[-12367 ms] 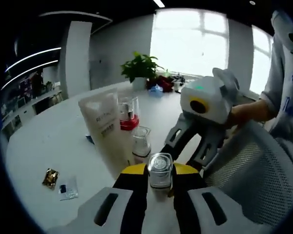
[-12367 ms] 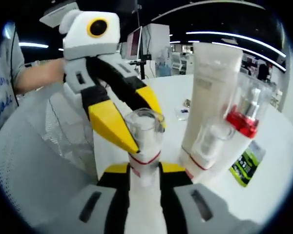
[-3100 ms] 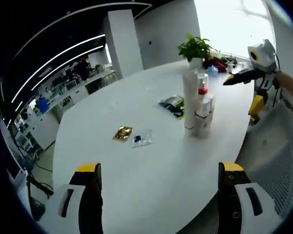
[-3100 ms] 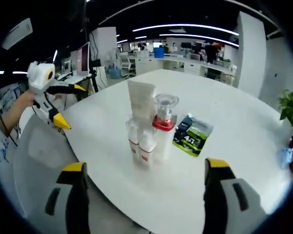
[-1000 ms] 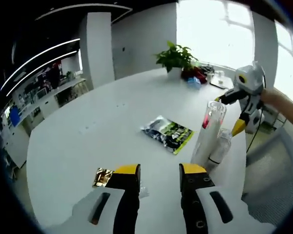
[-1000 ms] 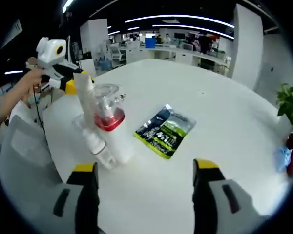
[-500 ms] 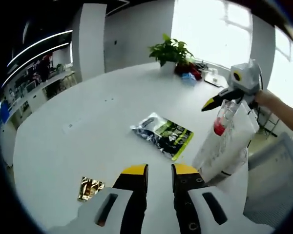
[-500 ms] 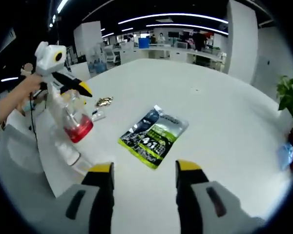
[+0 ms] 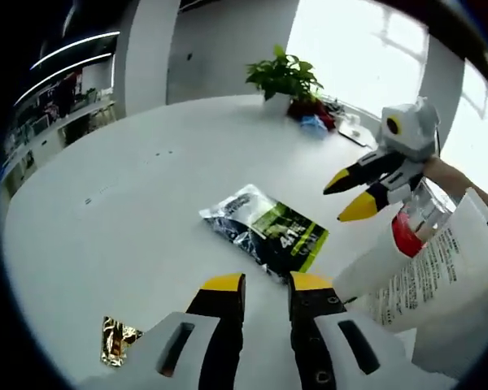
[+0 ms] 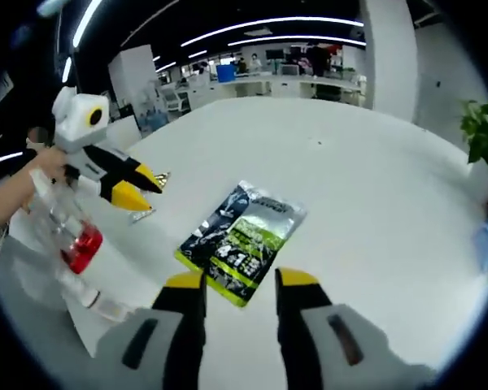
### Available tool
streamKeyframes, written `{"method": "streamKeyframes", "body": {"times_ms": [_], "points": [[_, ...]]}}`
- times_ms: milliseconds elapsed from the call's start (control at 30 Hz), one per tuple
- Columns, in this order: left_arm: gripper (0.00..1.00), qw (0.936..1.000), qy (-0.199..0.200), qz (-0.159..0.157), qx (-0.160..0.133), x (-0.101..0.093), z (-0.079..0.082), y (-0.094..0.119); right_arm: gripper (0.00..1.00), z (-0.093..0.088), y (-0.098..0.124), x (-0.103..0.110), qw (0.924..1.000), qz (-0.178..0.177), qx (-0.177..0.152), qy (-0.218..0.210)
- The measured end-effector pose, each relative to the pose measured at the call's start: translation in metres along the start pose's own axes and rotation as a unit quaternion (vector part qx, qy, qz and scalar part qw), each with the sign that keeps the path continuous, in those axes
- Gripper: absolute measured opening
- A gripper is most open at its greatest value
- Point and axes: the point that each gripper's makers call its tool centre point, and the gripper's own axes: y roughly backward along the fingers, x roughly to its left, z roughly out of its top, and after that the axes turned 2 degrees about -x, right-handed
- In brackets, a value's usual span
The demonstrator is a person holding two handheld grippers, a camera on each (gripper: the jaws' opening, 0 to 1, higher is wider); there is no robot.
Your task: Arrange the skincare products in the storage area until every visible bottle or jar stands upright without overlapping.
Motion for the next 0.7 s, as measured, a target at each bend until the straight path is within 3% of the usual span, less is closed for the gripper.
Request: {"method": "streamKeyframes", "body": {"times_ms": [200,333,700], "points": [[0.2,0.9998,0.014,-0.008,0.015,0.007,-0.003,-0.018,0.32,-0.006,-0.014,-0.003,0.9997,0.0,0.008,-0.022],[0.2,0.9994,0.031,-0.012,0.012,-0.004,-0.008,-0.018,0.3,-0.012,-0.023,-0.009,0.9991,-0.003,0.013,-0.04],[0.21,0.9983,0.05,-0.019,0.022,-0.006,-0.012,-0.044,0.25,-0.017,-0.04,-0.024,0.9978,-0.011,0.019,-0.062]]}}
